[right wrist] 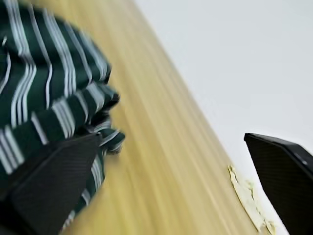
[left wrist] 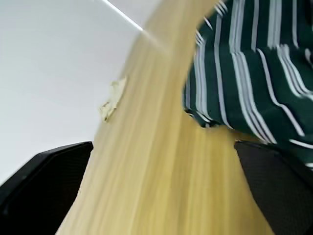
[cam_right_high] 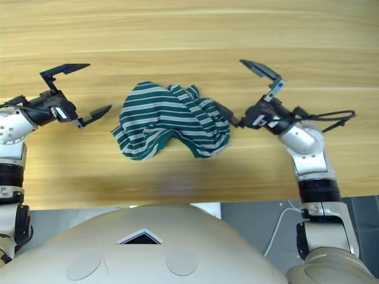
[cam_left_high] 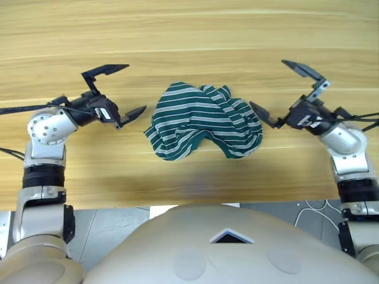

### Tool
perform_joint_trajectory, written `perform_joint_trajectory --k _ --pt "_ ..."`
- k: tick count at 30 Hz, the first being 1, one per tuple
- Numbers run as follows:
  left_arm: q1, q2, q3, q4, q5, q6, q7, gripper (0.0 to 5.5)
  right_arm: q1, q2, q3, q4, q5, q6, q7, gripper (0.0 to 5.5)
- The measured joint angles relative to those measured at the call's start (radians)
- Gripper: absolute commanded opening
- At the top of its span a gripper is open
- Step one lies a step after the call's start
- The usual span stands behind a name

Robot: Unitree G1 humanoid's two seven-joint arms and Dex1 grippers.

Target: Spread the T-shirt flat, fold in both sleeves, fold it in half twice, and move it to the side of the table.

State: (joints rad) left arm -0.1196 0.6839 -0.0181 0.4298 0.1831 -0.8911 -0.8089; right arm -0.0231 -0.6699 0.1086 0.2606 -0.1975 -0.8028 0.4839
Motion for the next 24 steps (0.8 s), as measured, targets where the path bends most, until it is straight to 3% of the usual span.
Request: perform_joint_trajectory --k 6,12,24 --pt "-0.013 -0.017 -0.151 0.004 0.164 -0.001 0.082 5.39 -0.117 0.019 0.080 0.210 -0.306 0.073 -0.188 5.40" --pt "-0.001 0.013 -0.199 -0.025 0.107 0.004 0.079 5.39 -0.178 0.019 0.141 0.297 -0.351 0.073 -0.292 5.40" --pt "-0.150 0.102 -0.256 0.093 0.337 0.113 0.280 5.39 -0.228 -0.026 0.186 0.395 -0.384 0.118 -0.417 5.40"
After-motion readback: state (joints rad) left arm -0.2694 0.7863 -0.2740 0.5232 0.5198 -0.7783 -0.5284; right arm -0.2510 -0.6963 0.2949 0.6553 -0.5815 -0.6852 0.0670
